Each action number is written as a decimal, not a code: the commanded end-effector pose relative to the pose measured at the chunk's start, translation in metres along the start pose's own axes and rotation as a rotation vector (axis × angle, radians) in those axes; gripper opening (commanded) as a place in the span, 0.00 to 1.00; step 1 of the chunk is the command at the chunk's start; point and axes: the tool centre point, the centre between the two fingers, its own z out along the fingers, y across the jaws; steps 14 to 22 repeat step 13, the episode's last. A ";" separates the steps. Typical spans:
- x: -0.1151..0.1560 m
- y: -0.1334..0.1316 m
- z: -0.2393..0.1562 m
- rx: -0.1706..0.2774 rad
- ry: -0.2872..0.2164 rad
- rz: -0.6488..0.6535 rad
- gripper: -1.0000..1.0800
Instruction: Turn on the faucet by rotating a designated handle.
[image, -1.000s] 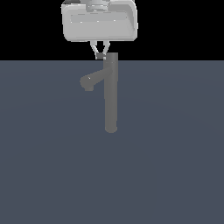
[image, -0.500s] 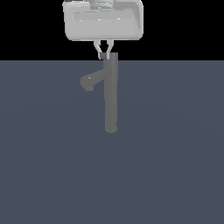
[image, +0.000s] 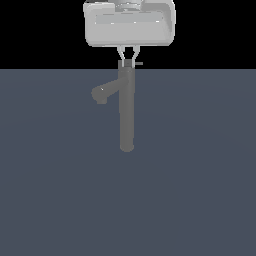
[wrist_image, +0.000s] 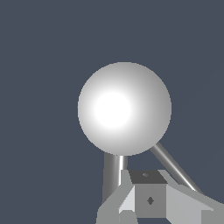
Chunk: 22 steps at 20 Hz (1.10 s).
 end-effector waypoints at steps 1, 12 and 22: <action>0.015 0.012 0.000 0.000 0.011 0.016 0.00; 0.053 0.046 -0.001 -0.003 0.018 0.054 0.00; 0.053 0.046 -0.001 -0.003 0.018 0.054 0.00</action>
